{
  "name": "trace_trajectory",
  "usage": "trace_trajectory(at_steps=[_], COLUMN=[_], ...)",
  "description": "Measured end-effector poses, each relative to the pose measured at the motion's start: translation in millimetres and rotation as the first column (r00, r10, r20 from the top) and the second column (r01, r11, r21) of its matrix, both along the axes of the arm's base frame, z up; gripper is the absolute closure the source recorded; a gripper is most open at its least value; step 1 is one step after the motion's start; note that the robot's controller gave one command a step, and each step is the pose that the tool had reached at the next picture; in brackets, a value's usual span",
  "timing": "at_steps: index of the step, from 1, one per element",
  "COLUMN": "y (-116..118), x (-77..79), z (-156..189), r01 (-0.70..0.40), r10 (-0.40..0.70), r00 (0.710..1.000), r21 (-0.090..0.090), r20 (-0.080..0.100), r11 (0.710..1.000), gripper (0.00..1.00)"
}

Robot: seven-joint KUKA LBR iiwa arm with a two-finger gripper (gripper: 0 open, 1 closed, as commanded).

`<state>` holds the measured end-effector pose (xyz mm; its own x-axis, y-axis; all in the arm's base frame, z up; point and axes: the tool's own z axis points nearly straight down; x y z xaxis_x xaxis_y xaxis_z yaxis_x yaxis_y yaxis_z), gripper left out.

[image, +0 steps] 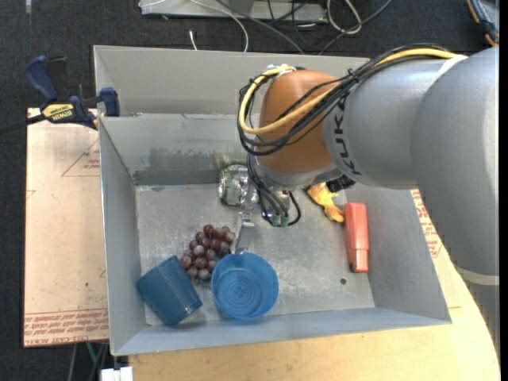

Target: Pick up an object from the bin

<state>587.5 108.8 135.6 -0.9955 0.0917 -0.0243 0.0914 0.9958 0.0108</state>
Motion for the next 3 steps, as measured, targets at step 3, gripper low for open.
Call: trace_trajectory(at_steps=[3], y=[27], x=[-80.6], z=[20], r01=[0.015], r10=[-0.015], r00=[0.999], r21=[0.003], r20=[-0.032], r11=[1.000], gripper=[0.00])
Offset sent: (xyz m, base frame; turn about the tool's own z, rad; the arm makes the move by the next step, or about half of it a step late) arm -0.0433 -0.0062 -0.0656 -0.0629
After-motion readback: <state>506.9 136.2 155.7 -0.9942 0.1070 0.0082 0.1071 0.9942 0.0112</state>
